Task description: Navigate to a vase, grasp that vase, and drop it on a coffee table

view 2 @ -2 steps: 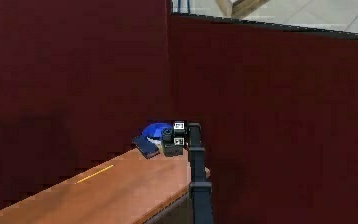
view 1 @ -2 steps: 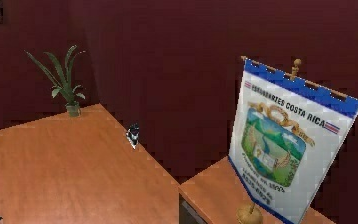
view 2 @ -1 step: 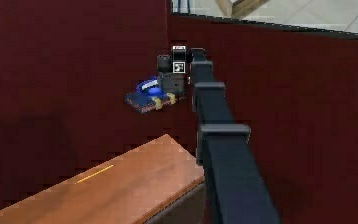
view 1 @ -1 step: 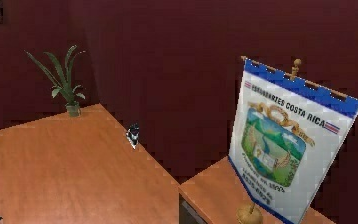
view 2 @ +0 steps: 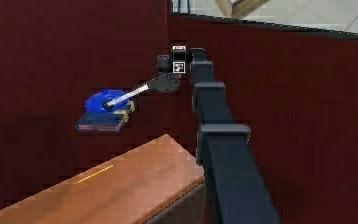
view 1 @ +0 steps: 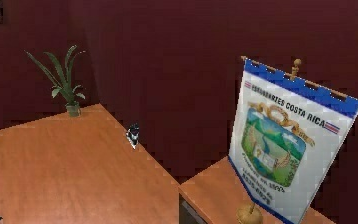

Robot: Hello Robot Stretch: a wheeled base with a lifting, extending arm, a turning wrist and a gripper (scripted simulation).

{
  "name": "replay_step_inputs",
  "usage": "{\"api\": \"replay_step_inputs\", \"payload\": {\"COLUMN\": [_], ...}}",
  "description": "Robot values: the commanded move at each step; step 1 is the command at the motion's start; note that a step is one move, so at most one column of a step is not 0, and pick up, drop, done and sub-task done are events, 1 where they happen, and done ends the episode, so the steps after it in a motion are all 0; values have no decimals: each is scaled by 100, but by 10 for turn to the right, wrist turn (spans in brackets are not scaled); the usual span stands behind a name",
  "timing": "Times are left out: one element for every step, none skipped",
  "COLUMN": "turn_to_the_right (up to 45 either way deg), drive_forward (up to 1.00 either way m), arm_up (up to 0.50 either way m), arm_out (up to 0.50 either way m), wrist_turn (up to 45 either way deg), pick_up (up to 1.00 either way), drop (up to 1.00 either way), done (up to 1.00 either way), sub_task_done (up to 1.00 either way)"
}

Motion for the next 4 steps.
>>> {"api": "replay_step_inputs", "payload": {"turn_to_the_right": [0,0,0,-360], "drive_forward": [0,0,0,0], "arm_up": [0,0,0,0], "arm_out": [0,0,-40,0], "wrist_turn": [-450,-240,0,0], "pick_up": [0,0,0,0], "drop": [0,0,0,0], "done": [0,0,0,0], "sub_task_done": [0,0,0,0]}}
